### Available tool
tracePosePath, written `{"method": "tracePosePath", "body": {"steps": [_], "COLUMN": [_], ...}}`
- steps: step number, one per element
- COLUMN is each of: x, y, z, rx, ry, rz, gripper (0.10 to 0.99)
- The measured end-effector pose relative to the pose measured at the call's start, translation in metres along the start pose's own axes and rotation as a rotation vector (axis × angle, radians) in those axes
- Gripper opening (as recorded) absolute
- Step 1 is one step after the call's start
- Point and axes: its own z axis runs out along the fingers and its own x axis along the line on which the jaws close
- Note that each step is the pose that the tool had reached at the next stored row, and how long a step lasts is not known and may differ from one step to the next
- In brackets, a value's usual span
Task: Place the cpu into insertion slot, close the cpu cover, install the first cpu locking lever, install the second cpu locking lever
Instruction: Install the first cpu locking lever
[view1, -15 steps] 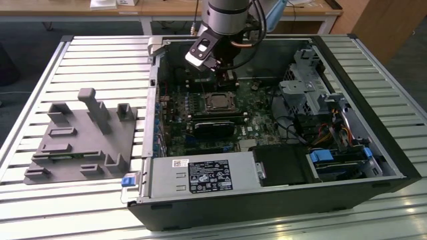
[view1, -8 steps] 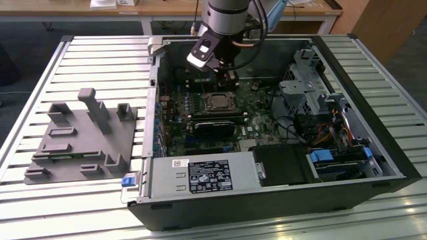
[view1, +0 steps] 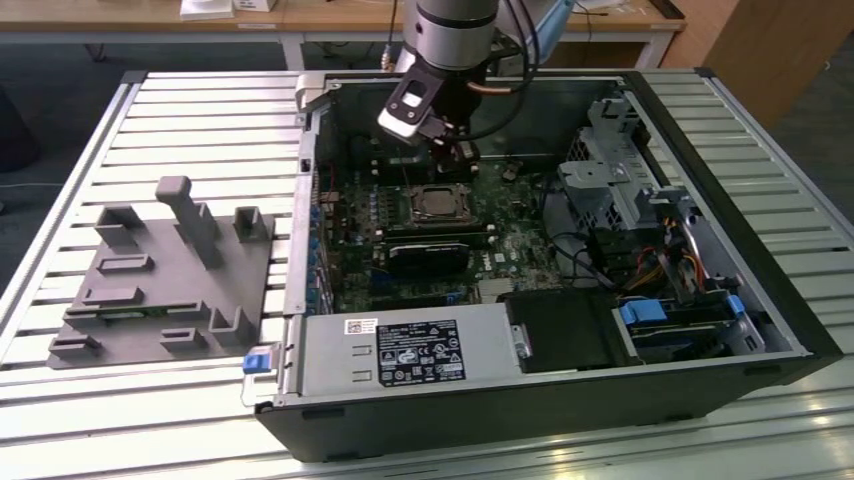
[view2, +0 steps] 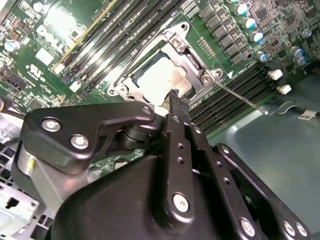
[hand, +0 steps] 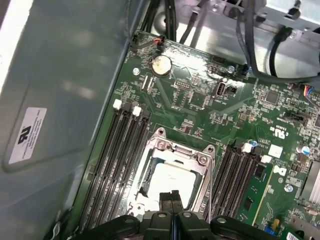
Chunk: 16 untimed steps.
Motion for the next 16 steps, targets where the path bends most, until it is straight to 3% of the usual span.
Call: {"method": "tracePosePath", "body": {"steps": [16], "x": [0.0000], "y": [0.0000], "z": [0.0000], "rx": [0.002], "ry": [0.0014], "rz": [-0.110], "gripper": [0.106]}}
